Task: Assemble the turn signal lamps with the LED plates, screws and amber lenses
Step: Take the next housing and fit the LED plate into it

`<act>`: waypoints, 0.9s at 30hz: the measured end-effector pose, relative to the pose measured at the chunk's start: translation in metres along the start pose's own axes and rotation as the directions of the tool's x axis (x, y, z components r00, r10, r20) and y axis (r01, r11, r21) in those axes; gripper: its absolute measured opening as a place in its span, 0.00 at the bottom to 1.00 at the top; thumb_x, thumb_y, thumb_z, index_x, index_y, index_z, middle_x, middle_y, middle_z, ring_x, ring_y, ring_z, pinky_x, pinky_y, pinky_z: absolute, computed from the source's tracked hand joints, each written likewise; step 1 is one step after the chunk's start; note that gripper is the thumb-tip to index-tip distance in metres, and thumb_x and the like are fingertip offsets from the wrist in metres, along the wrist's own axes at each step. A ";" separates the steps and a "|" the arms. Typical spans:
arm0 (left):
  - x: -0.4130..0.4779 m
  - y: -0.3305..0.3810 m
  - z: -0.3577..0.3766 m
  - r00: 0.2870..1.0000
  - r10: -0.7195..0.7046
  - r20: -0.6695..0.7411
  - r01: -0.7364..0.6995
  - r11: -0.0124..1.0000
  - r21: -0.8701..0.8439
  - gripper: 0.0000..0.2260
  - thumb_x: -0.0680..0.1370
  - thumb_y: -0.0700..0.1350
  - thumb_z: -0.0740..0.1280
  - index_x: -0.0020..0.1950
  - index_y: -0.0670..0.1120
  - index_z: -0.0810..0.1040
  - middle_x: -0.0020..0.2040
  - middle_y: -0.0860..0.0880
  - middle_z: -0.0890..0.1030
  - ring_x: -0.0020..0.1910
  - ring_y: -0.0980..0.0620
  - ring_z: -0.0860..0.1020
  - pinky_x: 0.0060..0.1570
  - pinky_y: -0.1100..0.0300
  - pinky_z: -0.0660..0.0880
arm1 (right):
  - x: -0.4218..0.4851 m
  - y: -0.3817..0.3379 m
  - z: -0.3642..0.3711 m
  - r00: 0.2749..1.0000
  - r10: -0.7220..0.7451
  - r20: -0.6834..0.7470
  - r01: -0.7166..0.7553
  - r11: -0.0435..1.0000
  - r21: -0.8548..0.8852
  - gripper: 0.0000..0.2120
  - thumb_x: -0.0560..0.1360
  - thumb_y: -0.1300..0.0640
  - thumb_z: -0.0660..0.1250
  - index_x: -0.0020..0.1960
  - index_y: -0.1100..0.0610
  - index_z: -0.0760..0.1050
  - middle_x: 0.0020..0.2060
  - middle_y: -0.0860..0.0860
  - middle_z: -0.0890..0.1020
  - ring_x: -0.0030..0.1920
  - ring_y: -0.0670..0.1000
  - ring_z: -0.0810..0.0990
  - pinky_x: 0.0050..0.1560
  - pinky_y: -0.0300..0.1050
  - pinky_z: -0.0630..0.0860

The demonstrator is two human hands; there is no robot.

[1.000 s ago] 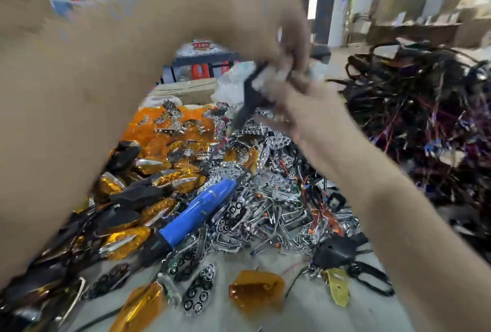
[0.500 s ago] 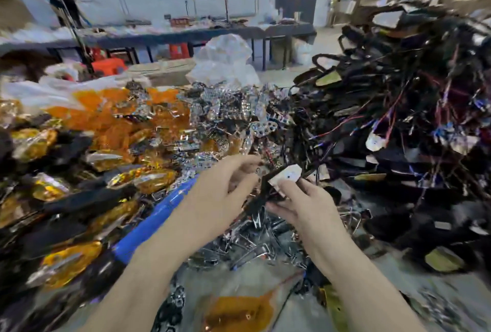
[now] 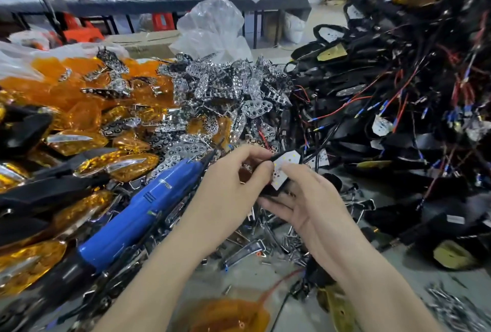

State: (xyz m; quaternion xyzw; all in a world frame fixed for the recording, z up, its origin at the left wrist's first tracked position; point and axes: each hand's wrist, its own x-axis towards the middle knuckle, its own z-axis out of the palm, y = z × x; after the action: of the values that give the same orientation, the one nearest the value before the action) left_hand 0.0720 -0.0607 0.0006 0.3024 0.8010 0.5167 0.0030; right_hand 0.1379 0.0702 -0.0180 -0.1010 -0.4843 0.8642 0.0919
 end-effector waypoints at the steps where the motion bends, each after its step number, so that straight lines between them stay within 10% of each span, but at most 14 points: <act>1: 0.001 0.000 -0.001 1.000 0.006 -0.003 -0.006 1.000 0.013 0.06 0.80 0.47 0.68 0.51 0.60 0.79 0.48 0.67 0.81 0.47 0.67 0.79 0.44 0.74 0.72 | 0.000 -0.001 0.000 1.000 -0.003 -0.001 0.003 1.000 0.003 0.08 0.78 0.56 0.69 0.45 0.52 0.87 0.46 0.58 0.87 0.43 0.54 0.87 0.42 0.46 0.84; 27: 0.000 0.001 -0.002 0.998 0.016 0.067 -0.017 1.000 0.006 0.04 0.80 0.49 0.67 0.53 0.58 0.80 0.49 0.66 0.82 0.48 0.66 0.79 0.46 0.72 0.73 | -0.002 -0.001 -0.003 0.999 -0.005 -0.045 0.003 0.998 -0.056 0.16 0.83 0.57 0.61 0.46 0.53 0.87 0.46 0.60 0.86 0.46 0.57 0.87 0.45 0.48 0.84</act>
State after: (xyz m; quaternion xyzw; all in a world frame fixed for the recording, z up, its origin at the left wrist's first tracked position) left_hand 0.0718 -0.0621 0.0027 0.3262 0.7996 0.5036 0.0248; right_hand 0.1408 0.0724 -0.0184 -0.1219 -0.5061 0.8477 0.1017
